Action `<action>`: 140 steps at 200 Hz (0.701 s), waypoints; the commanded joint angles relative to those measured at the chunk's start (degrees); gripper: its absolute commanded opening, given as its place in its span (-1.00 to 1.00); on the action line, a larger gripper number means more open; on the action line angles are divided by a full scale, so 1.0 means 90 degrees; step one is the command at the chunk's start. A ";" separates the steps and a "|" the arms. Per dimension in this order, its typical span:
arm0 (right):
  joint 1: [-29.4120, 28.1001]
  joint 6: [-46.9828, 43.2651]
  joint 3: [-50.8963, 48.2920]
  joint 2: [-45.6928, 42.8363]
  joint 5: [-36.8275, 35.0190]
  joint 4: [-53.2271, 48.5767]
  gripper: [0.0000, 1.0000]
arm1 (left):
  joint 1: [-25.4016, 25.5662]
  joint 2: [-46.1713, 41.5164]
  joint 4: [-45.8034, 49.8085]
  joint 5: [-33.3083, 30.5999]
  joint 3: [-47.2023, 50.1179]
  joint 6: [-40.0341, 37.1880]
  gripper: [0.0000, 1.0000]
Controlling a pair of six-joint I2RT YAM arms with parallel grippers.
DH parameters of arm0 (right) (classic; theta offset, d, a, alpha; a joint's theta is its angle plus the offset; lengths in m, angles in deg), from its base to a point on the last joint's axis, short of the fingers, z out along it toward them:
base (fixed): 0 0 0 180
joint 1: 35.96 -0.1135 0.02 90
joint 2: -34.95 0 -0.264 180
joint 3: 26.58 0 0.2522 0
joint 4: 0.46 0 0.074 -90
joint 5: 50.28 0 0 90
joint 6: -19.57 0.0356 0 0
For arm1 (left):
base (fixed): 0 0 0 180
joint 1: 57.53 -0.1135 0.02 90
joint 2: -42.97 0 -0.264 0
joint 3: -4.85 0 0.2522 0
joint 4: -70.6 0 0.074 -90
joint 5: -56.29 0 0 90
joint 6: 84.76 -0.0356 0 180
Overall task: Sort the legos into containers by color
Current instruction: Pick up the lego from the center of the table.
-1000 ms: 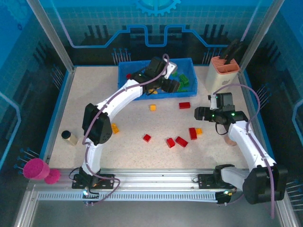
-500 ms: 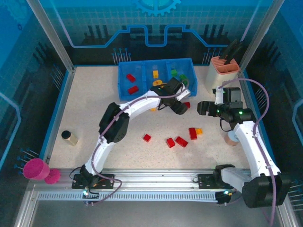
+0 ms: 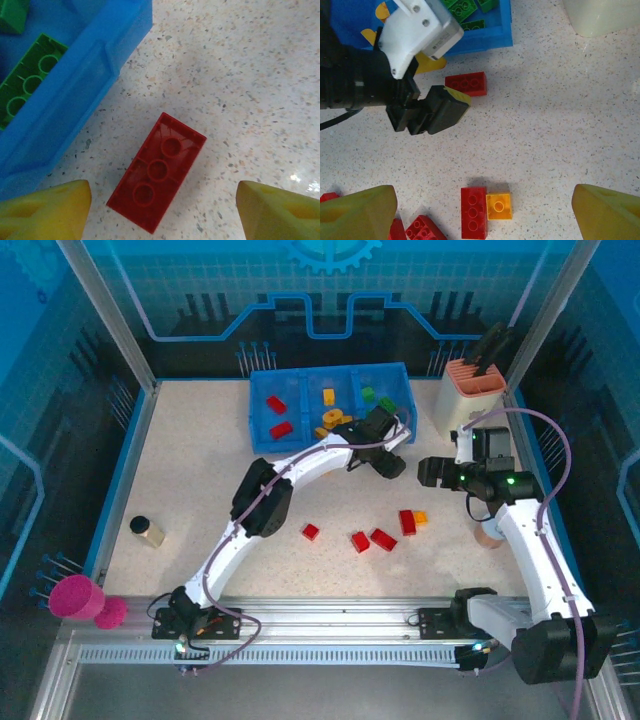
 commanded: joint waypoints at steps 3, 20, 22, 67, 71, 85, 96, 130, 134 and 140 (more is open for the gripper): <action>0.0125 0.0054 -0.0008 -0.0100 -0.0049 -0.0163 0.84 | 0.0022 0.0366 -0.0065 -0.0231 -0.0483 0.0123 0.56; 0.0126 0.0074 -0.0040 -0.0092 -0.0034 -0.0123 0.84 | 0.0015 0.0599 0.0049 -0.0298 -0.0798 0.0092 0.57; 0.0126 0.0079 -0.0053 -0.0086 -0.0030 -0.0120 0.84 | 0.0019 0.0626 0.0075 -0.0310 -0.0834 0.0088 0.57; 0.0125 0.0118 -0.0119 0.0012 0.0001 -0.0018 0.84 | 0.0040 0.0855 0.0341 -0.0379 -0.1063 -0.0060 0.57; 0.0126 0.0121 -0.0124 0.0017 0.0004 -0.0011 0.84 | 0.0038 0.0860 0.0359 -0.0413 -0.1057 -0.0099 0.57; 0.0126 0.0123 -0.0111 0.0041 0.0016 0.0009 0.84 | 0.0068 0.0892 0.0430 -0.0681 -0.1079 -0.0222 0.57; 0.0125 0.0138 -0.0093 0.0046 0.0028 0.0009 0.84 | 0.0082 0.0959 0.0621 -0.0841 -0.1178 -0.0270 0.57; 0.0126 0.0187 -0.0116 0.0044 0.0033 0.0067 0.84 | 0.0085 0.1036 0.1008 -0.0775 -0.1225 -0.0415 0.56; 0.0126 0.0191 -0.0123 0.0046 0.0030 0.0073 0.84 | 0.0091 0.1036 0.1028 -0.0729 -0.1219 -0.0436 0.56; 0.0126 0.0200 -0.0142 0.0046 0.0032 0.0091 0.84 | 0.0094 0.1022 0.1035 -0.0685 -0.1211 -0.0469 0.55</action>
